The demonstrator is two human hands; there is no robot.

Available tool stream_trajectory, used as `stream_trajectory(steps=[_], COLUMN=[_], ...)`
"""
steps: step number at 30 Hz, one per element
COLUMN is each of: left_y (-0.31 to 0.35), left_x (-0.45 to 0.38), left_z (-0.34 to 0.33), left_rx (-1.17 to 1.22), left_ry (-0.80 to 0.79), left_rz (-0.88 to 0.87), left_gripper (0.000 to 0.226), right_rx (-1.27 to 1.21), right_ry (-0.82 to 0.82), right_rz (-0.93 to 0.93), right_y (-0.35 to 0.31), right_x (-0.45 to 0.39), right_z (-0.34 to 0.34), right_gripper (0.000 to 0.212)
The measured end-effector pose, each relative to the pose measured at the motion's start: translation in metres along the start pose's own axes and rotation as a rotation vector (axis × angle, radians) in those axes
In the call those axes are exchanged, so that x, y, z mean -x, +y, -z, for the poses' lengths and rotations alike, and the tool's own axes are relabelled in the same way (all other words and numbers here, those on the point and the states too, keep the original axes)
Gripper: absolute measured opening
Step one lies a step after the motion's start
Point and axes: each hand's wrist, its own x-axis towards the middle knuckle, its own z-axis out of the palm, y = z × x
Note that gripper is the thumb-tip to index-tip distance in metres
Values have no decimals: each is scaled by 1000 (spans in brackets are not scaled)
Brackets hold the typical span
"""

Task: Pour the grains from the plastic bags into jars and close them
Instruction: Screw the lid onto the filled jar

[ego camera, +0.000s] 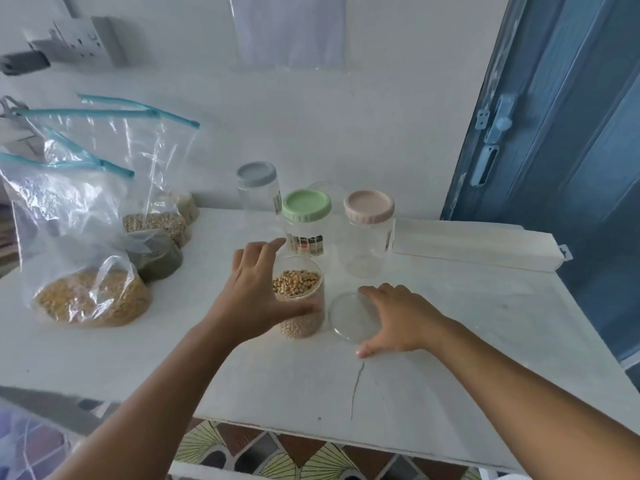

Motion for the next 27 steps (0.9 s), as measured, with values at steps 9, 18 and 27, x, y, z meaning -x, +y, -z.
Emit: stream_trajectory(steps=[9,18,27], left_y=[-25,-43,-48], left_x=[13,-6,-18], left_z=[-21,-20,-20], left_rx=[340,452,615], left_ry=[54,-110,-248], left_rz=[67,64,88], left_gripper=[110,124,117], right_rx=[-250,-479,-746], right_ry=[88,293,225], right_rz=[-208,-107,137], right_y=[-23,-44,-58], right_x=[6,17,2], right_z=[7,27,48], right_gripper=[120,113,106])
